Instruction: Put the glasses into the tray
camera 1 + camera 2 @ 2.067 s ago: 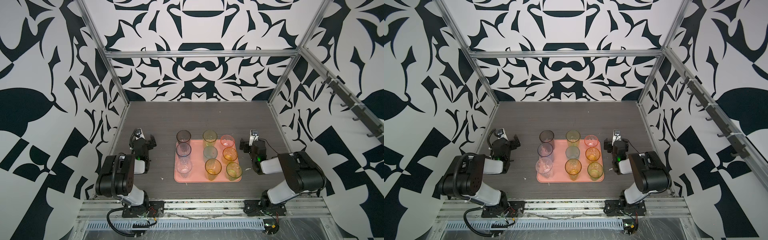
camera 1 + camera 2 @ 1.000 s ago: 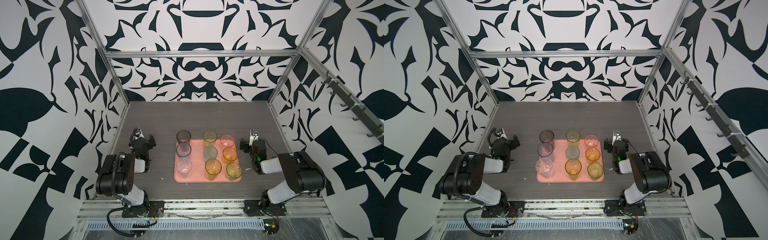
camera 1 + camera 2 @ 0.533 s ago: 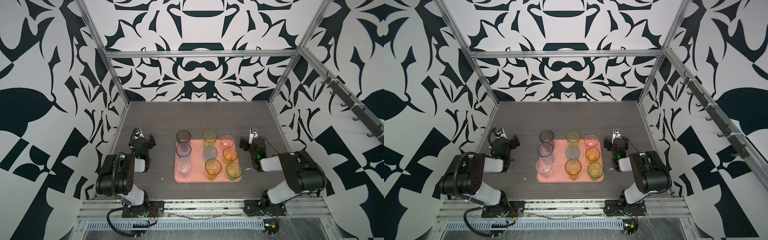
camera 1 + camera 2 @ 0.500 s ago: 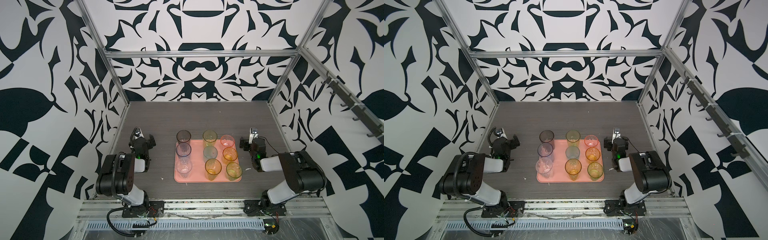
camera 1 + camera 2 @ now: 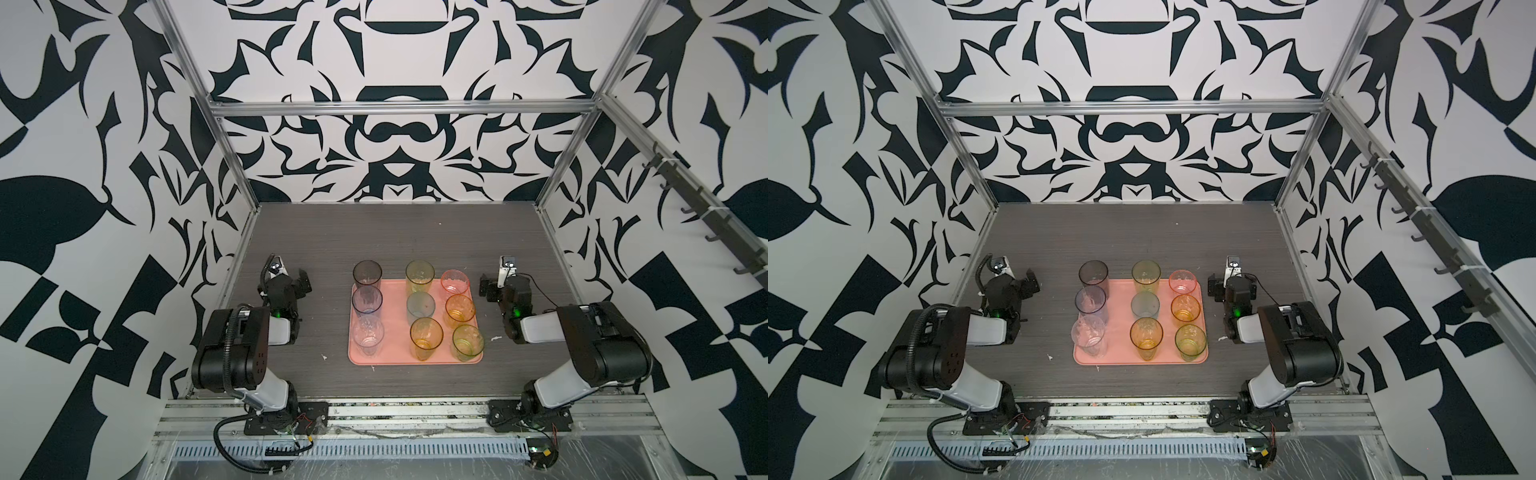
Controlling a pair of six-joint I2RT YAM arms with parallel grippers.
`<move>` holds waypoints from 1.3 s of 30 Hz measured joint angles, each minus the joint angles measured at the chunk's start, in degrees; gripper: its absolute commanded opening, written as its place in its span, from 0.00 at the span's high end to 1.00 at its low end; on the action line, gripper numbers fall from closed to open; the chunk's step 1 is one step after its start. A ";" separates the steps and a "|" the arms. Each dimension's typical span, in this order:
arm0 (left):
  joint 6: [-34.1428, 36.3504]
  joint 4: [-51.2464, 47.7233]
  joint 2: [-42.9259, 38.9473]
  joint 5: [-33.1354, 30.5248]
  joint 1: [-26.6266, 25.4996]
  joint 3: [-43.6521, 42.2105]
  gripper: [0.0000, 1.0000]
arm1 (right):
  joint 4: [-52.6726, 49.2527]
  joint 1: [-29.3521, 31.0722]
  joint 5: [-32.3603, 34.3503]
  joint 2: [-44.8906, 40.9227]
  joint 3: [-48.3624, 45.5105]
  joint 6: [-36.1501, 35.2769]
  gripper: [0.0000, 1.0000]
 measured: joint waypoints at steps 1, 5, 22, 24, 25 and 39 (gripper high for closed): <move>0.00 0.00 0.00 0.00 0.00 0.00 0.01 | 0.00 0.00 0.02 0.00 0.00 -0.02 0.00; 0.00 0.00 0.00 0.00 0.00 0.00 0.00 | -0.02 0.00 0.00 0.00 0.00 0.00 0.00; 0.00 0.00 0.00 0.00 0.00 0.00 0.00 | -0.02 0.00 0.00 0.00 0.00 0.00 0.00; 0.00 0.00 0.00 0.00 0.00 0.00 0.00 | -0.02 0.00 0.00 0.00 0.00 -0.02 0.00; 0.00 0.00 0.00 0.00 0.00 0.00 0.00 | -0.02 0.00 0.00 0.00 0.00 -0.02 0.00; 0.00 0.00 0.00 0.00 0.00 0.00 0.01 | 8.61 0.00 -1.31 -0.02 -5.77 -0.26 0.00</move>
